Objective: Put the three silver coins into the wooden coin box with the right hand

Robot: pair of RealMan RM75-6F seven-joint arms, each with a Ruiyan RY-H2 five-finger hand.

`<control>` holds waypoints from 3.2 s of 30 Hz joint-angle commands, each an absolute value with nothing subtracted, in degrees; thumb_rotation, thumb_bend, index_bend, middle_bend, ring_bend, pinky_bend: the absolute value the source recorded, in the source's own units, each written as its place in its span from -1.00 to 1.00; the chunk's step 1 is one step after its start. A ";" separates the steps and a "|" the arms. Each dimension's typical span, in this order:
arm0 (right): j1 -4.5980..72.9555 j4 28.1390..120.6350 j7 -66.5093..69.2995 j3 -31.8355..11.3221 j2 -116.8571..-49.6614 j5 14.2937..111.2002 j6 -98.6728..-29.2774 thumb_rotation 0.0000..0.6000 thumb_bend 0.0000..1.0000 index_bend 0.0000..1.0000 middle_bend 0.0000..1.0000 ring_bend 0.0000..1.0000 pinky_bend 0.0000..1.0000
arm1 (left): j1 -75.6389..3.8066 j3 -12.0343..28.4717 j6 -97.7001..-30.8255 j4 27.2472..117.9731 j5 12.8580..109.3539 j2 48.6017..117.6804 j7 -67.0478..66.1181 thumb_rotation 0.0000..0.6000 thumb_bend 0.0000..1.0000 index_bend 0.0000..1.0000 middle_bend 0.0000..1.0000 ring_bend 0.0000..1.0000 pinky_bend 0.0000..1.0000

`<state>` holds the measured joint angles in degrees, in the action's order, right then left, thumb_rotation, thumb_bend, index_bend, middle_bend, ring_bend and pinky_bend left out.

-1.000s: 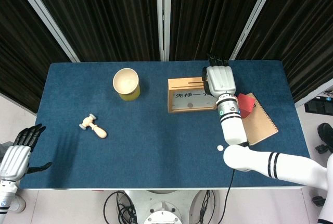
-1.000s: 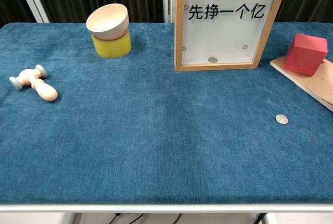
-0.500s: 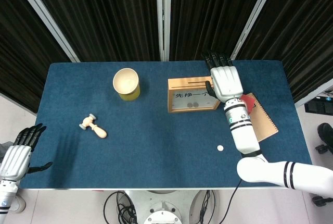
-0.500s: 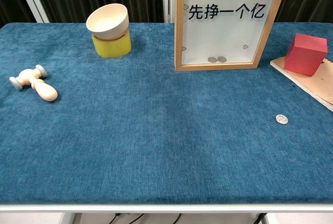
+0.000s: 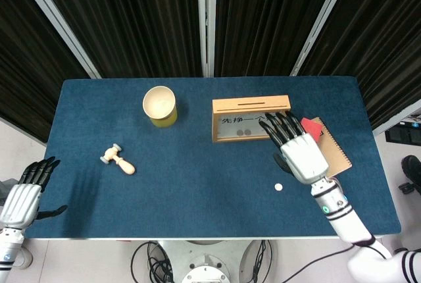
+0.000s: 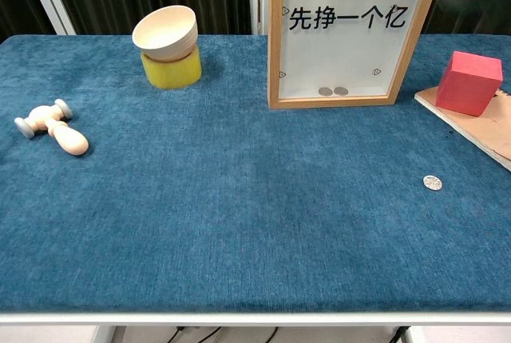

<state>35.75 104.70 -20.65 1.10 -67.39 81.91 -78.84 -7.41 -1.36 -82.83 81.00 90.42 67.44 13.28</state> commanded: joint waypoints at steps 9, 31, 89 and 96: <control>25.61 79.22 -7.87 7.94 -81.54 86.11 -74.82 1.00 -0.35 -0.84 -1.00 -1.00 -1.00 | -7.01 -1.55 -82.98 80.67 90.19 68.16 12.65 1.00 -1.00 -0.96 -1.00 -1.00 -1.00; 22.52 71.82 -4.49 5.98 -88.02 88.55 -71.60 1.00 -0.34 -0.44 -1.00 -1.00 -1.00 | -6.71 -1.59 -82.66 78.75 89.75 68.71 14.63 1.00 -1.00 -0.96 -1.00 -1.00 -1.00; 20.97 67.60 -5.64 2.35 -91.81 89.48 -68.74 1.00 -0.35 0.00 -0.95 -1.00 -1.00 | -7.75 -1.83 -81.02 75.80 90.10 69.52 17.24 1.00 -1.00 -0.96 -1.00 -1.00 -1.00; 21.29 66.60 -6.14 1.97 -92.62 90.17 -69.24 1.00 -0.35 0.01 -0.95 -1.00 -1.00 | -7.72 -1.83 -81.14 75.16 90.07 69.65 18.04 1.00 -1.00 -0.96 -1.00 -1.00 -1.00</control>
<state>21.28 66.60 -6.12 1.99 -92.60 90.16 -69.22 -7.73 -1.83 -81.13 75.17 90.07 69.64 18.04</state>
